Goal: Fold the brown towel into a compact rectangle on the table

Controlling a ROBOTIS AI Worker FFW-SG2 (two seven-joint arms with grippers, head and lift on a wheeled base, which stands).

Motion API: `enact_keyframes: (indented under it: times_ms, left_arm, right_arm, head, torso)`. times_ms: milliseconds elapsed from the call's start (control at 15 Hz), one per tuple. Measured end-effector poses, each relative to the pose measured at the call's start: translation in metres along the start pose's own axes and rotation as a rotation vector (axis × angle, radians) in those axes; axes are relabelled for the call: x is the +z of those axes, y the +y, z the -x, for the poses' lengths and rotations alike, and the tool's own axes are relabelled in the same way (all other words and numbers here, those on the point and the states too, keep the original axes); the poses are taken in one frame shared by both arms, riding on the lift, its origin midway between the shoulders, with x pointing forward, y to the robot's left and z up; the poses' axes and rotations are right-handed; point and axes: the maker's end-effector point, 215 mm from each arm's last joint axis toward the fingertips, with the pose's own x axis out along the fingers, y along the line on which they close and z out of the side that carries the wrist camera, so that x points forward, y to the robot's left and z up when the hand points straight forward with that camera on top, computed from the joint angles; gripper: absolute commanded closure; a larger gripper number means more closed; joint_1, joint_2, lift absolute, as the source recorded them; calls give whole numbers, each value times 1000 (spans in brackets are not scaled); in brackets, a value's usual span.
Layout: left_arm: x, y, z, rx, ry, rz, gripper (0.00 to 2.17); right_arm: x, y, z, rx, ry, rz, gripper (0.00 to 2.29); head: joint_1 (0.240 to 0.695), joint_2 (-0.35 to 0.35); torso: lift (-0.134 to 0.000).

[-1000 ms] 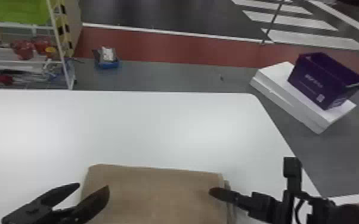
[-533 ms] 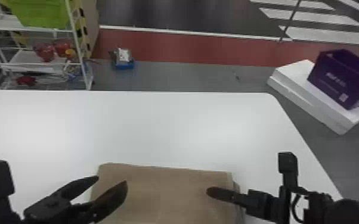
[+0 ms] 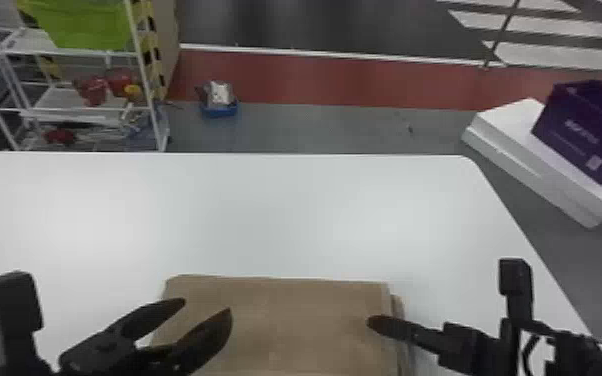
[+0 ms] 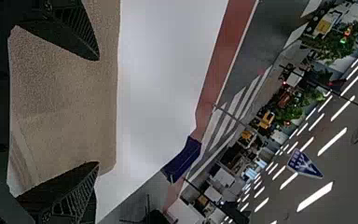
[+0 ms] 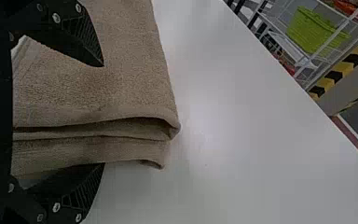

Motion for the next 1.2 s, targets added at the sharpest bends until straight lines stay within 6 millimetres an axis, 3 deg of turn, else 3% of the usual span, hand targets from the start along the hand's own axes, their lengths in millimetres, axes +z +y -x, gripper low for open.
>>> enact_keyframes:
  times_ms: [333,467,733,800,933,1000,1200]
  left_arm:
    - [-28,-13,-26,-39,32,13,444]
    - [-30,-10,-41,-22,5,-20,687]
    - [-34,-1,-53,29,-6,-57,714]
    - [-35,-2,-52,47,-3,-66,957]
    - [-37,-5,-48,67,1,-74,1069]
    - [-41,-4,-47,76,9,-73,1312]
    - [-55,0,-45,97,45,-65,1396]
  right_arm:
    - [11,-17,31,-7,-56,-52,157]
    - [15,-19,44,-1,-76,-66,127]
    - [18,-27,60,-15,-103,-80,137]
    - [18,-27,61,-18,-103,-78,140]
    - [16,-26,56,-25,-92,-72,140]
    - [15,-24,52,-31,-83,-65,144]
    - [10,-16,40,-32,-54,-44,147]
  head:
    - [695,-273]
    - [695,-300]
    - [695,-334]
    - [695,-337]
    - [695,-336]
    - [695,-331]
    - [695,-307]
  torso:
    - [-123]
    - [-123]
    - [-123]
    - [-123]
    - [-123]
    - [-123]
    - [-123]
